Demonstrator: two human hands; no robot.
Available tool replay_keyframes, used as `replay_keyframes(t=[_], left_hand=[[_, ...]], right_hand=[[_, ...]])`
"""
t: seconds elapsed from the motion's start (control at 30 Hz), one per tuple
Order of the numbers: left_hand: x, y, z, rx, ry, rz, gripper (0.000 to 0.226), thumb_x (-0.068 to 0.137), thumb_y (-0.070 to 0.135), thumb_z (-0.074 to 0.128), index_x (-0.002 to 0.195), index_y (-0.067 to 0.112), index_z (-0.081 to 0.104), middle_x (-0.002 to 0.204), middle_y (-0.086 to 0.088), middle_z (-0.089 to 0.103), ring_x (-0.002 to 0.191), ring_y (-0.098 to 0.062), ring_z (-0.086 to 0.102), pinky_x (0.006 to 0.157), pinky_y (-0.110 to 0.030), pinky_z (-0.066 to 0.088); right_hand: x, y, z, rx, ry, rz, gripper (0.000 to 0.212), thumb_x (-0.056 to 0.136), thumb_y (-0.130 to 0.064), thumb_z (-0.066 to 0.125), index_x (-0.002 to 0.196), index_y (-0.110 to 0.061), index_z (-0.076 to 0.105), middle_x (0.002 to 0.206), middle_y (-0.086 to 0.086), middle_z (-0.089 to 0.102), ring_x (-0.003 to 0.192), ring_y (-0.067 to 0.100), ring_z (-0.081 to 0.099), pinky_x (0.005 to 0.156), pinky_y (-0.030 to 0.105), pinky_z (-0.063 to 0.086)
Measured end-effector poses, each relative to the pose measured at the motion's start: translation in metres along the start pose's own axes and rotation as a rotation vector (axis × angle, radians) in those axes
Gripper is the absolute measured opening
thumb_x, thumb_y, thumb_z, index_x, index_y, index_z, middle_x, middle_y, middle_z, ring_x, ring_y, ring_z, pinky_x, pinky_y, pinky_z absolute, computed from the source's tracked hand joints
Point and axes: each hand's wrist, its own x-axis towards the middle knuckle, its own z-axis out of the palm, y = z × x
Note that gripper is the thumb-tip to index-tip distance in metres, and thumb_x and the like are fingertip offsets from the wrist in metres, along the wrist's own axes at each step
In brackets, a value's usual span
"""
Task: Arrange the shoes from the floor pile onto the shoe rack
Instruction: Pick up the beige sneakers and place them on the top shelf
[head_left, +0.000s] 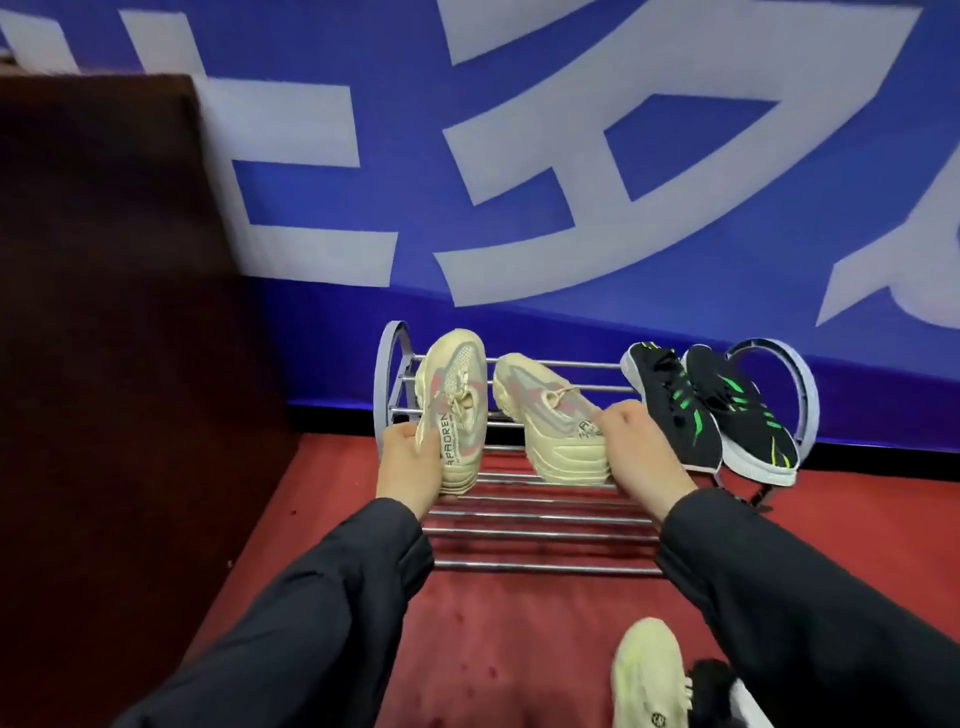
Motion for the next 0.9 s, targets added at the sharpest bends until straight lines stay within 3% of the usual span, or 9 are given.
replay_keyframes(t=[0.1,0.17,0.3,0.37,0.43,0.53,0.63,0.77,0.9], left_hand=[[0.023,-0.009,0.003,0.076,0.054,0.010,0.046,0.095,0.054,0.048,0.077,0.011,0.048,0.064,0.000,0.054,0.059,-0.022,0.049,0.058,-0.034,0.040],[0.034,-0.012,0.007,0.082,0.136,-0.020,0.036,0.097,0.048,0.046,0.093,0.015,0.058,0.080,-0.002,0.065,0.074,-0.025,0.060,0.069,-0.038,0.046],[0.043,-0.010,0.015,0.109,0.226,0.041,0.032,0.104,0.037,0.035,0.110,0.016,0.059,0.100,-0.001,0.067,0.101,-0.029,0.063,0.077,-0.035,0.043],[0.042,-0.010,0.025,0.119,0.218,0.109,0.042,0.104,0.042,0.034,0.140,0.024,0.047,0.134,0.003,0.056,0.130,-0.022,0.050,0.104,-0.037,0.039],[0.039,-0.012,0.034,0.243,0.208,0.135,0.060,0.098,0.050,0.044,0.153,0.031,0.026,0.159,-0.004,0.031,0.146,-0.026,0.027,0.118,-0.047,0.025],[0.036,-0.020,0.036,0.529,0.193,0.145,0.076,0.093,0.047,0.053,0.156,0.032,0.014,0.167,-0.004,0.011,0.151,-0.027,0.013,0.116,-0.053,0.020],[0.036,-0.026,0.025,0.719,0.199,0.313,0.068,0.096,0.036,0.054,0.155,0.025,0.023,0.164,0.000,0.022,0.151,-0.023,0.019,0.113,-0.048,0.030],[0.038,-0.030,0.006,0.835,0.134,0.491,0.049,0.092,0.025,0.066,0.137,0.021,0.047,0.158,-0.002,0.034,0.142,-0.024,0.040,0.103,-0.041,0.044],[0.041,-0.032,0.005,0.935,0.106,0.521,0.046,0.095,0.025,0.056,0.139,0.016,0.048,0.161,-0.007,0.029,0.147,-0.026,0.034,0.111,-0.039,0.043]], right_hand=[[0.022,-0.012,0.028,0.011,-0.015,0.047,0.022,0.102,-0.036,0.042,0.104,-0.016,0.052,0.082,0.000,0.058,0.070,0.018,0.052,0.068,0.035,0.040],[0.033,-0.009,0.048,0.066,0.014,0.067,0.026,0.103,-0.036,0.041,0.111,-0.017,0.056,0.090,-0.002,0.063,0.079,0.017,0.058,0.078,0.039,0.047],[0.043,0.011,0.085,0.147,0.055,0.110,0.025,0.104,-0.039,0.040,0.116,-0.025,0.057,0.099,-0.001,0.070,0.092,0.024,0.067,0.089,0.048,0.053],[0.048,0.019,0.098,0.133,0.057,0.112,0.028,0.103,-0.041,0.039,0.121,-0.029,0.056,0.102,-0.004,0.071,0.096,0.024,0.066,0.092,0.051,0.053],[0.055,0.022,0.107,0.120,0.062,0.109,0.031,0.103,-0.041,0.038,0.124,-0.030,0.057,0.104,-0.006,0.071,0.098,0.022,0.066,0.093,0.051,0.052],[0.067,0.024,0.115,0.040,0.087,0.074,0.034,0.104,-0.041,0.034,0.129,-0.032,0.056,0.111,-0.005,0.071,0.103,0.024,0.065,0.094,0.048,0.051],[0.075,0.022,0.120,-0.040,0.111,0.048,0.037,0.105,-0.040,0.031,0.131,-0.033,0.056,0.113,-0.003,0.071,0.105,0.027,0.064,0.093,0.047,0.050],[0.074,0.018,0.122,-0.165,0.075,0.013,0.039,0.106,-0.039,0.028,0.133,-0.032,0.055,0.113,-0.002,0.071,0.105,0.030,0.065,0.088,0.045,0.050],[0.068,0.023,0.122,-0.289,0.037,-0.049,0.041,0.106,-0.044,0.028,0.134,-0.030,0.054,0.114,0.002,0.071,0.105,0.033,0.065,0.083,0.041,0.048]])
